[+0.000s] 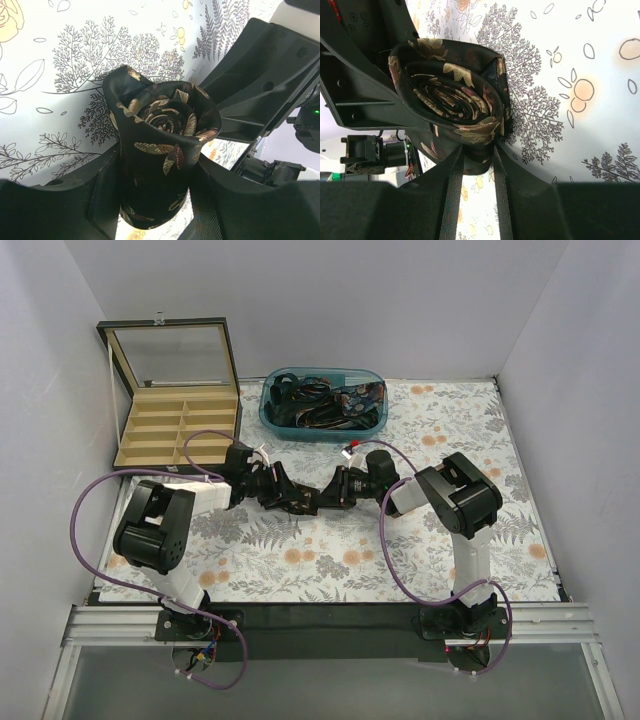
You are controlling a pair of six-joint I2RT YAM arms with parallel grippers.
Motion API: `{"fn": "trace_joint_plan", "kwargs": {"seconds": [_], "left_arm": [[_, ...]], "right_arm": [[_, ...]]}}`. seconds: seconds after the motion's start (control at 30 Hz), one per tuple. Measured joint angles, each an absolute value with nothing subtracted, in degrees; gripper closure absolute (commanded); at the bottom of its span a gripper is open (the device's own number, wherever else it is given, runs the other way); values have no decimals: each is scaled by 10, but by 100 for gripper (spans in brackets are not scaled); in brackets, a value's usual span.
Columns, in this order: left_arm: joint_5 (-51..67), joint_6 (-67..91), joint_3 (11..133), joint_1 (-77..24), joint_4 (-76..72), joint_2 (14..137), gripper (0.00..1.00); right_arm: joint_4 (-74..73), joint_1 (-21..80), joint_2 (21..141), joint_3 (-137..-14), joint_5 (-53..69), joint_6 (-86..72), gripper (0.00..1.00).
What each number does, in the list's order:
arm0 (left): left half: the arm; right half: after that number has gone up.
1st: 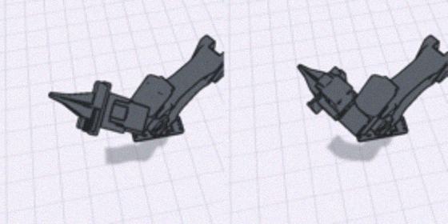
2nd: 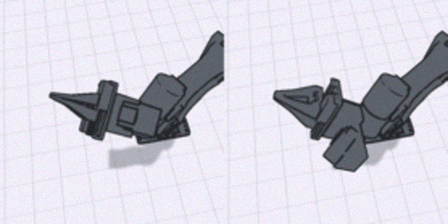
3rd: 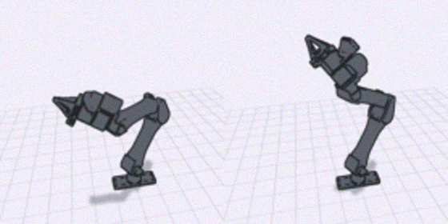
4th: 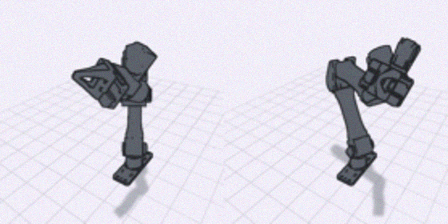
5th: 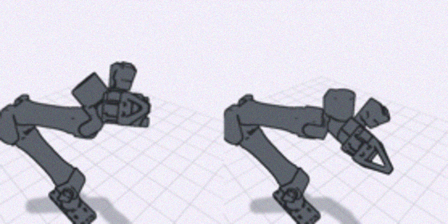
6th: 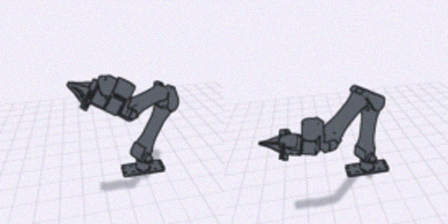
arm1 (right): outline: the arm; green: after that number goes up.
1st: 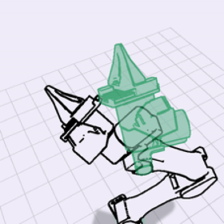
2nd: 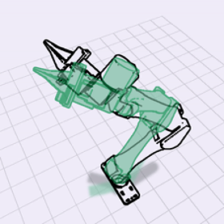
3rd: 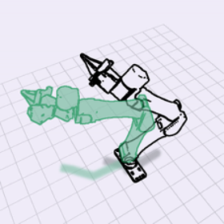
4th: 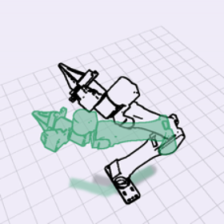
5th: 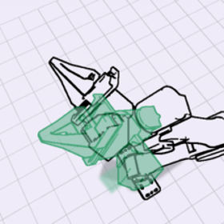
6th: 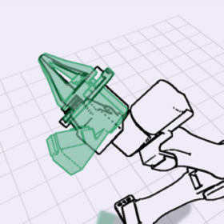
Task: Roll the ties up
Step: Place the rolled tie into the container
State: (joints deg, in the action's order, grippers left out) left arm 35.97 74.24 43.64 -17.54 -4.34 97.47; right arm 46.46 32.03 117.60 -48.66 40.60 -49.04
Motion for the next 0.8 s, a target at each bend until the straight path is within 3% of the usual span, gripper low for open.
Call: {"fn": "trace_joint_plan", "kwargs": {"seconds": [0.07, 0.3, 0.47, 0.8], "left_arm": [[358, 742, 436, -176, -44, 975, 88], [332, 739, 439, -185, -21, 957, 99], [293, 733, 463, -181, 30, 940, 99], [247, 742, 545, -105, 114, 882, 99]], "right_arm": [[463, 319, 1176, -487, 405, -488, 66], [379, 293, 1109, -469, 382, -430, 41], [248, 262, 1017, -473, 335, -332, 29], [-37, 248, 894, -484, 222, -188, 17]]}}
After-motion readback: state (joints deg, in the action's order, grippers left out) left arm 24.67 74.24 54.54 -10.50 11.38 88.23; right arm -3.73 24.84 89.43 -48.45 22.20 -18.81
